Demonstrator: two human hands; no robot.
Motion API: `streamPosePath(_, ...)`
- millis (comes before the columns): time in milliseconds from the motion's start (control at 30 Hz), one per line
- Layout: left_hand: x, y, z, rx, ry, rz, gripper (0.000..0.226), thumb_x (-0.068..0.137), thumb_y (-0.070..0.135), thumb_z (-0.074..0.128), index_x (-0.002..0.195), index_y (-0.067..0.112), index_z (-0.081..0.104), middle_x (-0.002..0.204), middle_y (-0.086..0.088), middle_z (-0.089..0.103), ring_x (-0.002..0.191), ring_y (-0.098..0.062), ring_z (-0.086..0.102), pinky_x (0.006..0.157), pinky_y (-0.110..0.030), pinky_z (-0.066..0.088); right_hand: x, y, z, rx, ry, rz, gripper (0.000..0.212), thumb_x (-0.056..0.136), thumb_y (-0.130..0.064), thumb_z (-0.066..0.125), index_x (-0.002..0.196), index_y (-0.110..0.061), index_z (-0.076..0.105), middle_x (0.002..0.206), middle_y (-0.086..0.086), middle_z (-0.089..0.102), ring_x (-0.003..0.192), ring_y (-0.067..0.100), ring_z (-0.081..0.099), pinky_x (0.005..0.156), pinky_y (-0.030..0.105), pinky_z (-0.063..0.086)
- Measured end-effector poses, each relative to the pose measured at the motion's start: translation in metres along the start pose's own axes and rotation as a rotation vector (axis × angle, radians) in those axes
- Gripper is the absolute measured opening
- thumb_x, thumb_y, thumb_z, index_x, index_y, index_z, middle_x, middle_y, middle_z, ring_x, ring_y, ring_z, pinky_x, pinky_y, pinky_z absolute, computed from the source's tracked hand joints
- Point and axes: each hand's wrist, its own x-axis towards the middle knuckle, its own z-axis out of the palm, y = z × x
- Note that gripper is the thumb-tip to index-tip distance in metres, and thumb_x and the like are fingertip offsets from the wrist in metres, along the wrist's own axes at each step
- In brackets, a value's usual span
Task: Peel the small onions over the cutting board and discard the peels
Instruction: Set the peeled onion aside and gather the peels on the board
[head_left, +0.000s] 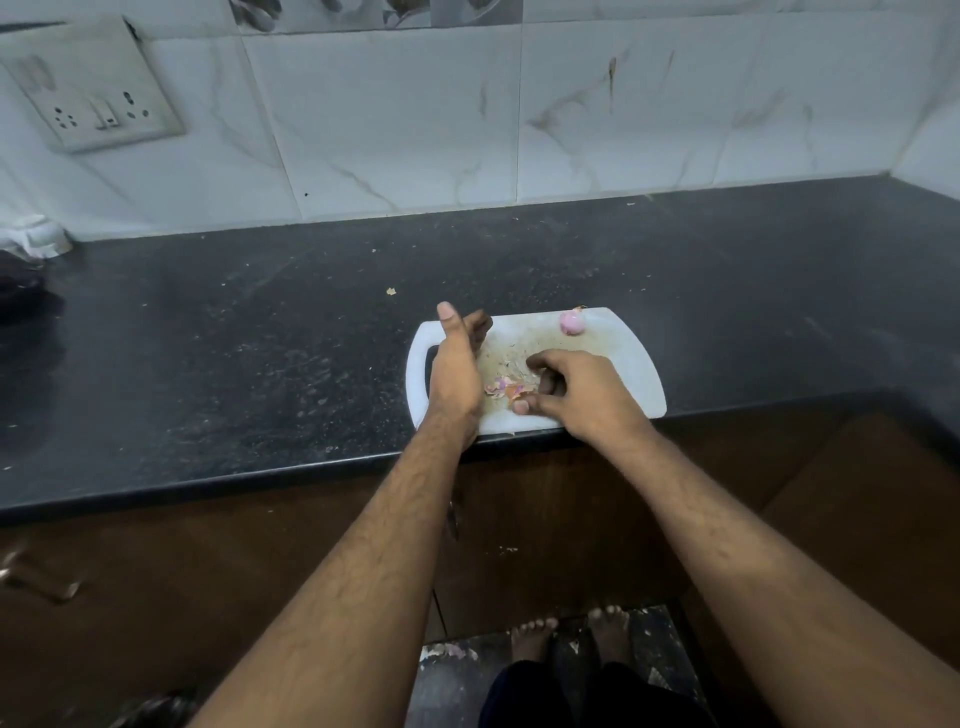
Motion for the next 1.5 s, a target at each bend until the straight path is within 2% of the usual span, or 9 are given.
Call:
streamPosePath(267,-0.002,0.002,0.0,-0.005,-0.001,-0.023,0.091,0.09,0.079,0.013,0.141,0.018,0.057,0.144,0.001,0.06,0.13,-0.006,0.053,0.116,-0.032,0.035,0.027,-0.007,0.018,0.156,0.084,0.006,0.044,0.08,-0.019,0.086,0.12,-0.013,0.069,0.088,-0.003,0.072,0.079,0.003,0.065,0.079,0.014,0.051)
streamPosePath(400,0.001,0.002,0.0,-0.004,-0.003,-0.022,0.094,0.087,0.081,0.012,0.143,0.018,0.055,0.145,0.0,0.059,0.131,-0.007,0.053,0.108,-0.025,0.035,0.02,0.001,0.012,0.164,0.47,-0.021,0.022,0.103,-0.028,0.056,0.109,-0.016,0.073,0.092,-0.008,0.071,0.084,0.005,0.062,0.069,0.008,0.041)
streamPosePath(533,-0.002,0.004,0.0,-0.006,0.016,-0.034,0.097,0.085,0.083,0.012,0.145,0.018,0.053,0.148,0.002,0.056,0.131,-0.008,0.052,0.11,-0.028,0.036,0.032,-0.009,0.014,0.1,0.156,0.019,0.038,0.11,-0.037,0.034,0.11,-0.018,0.067,0.09,-0.004,0.066,0.086,0.015,0.06,0.073,0.029,0.045)
streamPosePath(633,-0.003,0.005,-0.002,-0.005,0.042,-0.04,0.089,0.093,0.078,0.009,0.147,0.02,0.05,0.152,0.004,0.051,0.127,-0.004,0.051,0.095,-0.016,0.037,0.037,-0.019,0.024,0.03,-0.093,-0.121,0.042,0.11,-0.039,0.032,0.132,-0.018,0.061,0.131,0.003,0.066,0.123,0.021,0.058,0.104,0.036,0.042)
streamPosePath(1000,-0.014,0.012,0.002,0.074,0.168,0.011,0.085,0.095,0.076,0.01,0.147,0.022,0.05,0.154,0.004,0.05,0.138,-0.008,0.044,0.113,-0.029,0.029,0.025,0.003,0.002,-0.2,-0.38,-0.529,0.04,0.101,-0.006,0.055,0.137,-0.019,0.065,0.147,-0.004,0.057,0.131,0.009,0.053,0.109,0.02,0.037)
streamPosePath(1100,-0.018,0.016,0.003,0.183,0.147,0.003,0.091,0.088,0.082,0.012,0.142,0.022,0.056,0.147,0.006,0.057,0.134,-0.011,0.051,0.119,-0.039,0.034,0.026,0.018,-0.021,-0.295,-0.374,-0.537,0.044,0.098,-0.001,0.056,0.134,-0.024,0.069,0.146,-0.005,0.059,0.128,0.01,0.055,0.104,0.008,0.033)
streamPosePath(1267,-0.019,0.013,0.009,0.458,0.044,0.051,0.056,0.106,0.057,0.02,0.119,0.022,0.062,0.105,0.019,0.057,0.096,0.006,0.052,0.09,-0.014,0.035,0.018,0.038,-0.035,-0.353,-0.262,-0.454,0.034,0.103,-0.011,0.055,0.13,-0.022,0.07,0.139,-0.008,0.061,0.125,0.01,0.055,0.104,0.01,0.033)
streamPosePath(1400,-0.016,0.004,0.019,0.784,-0.048,0.137,0.066,0.108,0.051,0.017,0.126,0.009,0.064,0.148,-0.015,0.053,0.149,-0.031,0.031,0.125,-0.045,0.018,0.012,0.031,-0.036,-0.44,-0.15,-0.386,0.031,0.099,-0.019,0.051,0.121,-0.018,0.073,0.123,-0.007,0.065,0.121,0.011,0.056,0.106,0.028,0.042)
streamPosePath(1500,-0.01,-0.001,0.021,1.002,-0.096,0.094,0.067,0.108,0.049,0.014,0.148,0.007,0.047,0.164,-0.022,0.027,0.156,-0.034,0.013,0.127,-0.046,0.007,0.009,0.02,-0.027,-0.565,-0.117,-0.363,0.02,0.097,-0.013,0.055,0.108,-0.014,0.073,0.114,0.002,0.063,0.111,0.02,0.06,0.097,0.035,0.048)
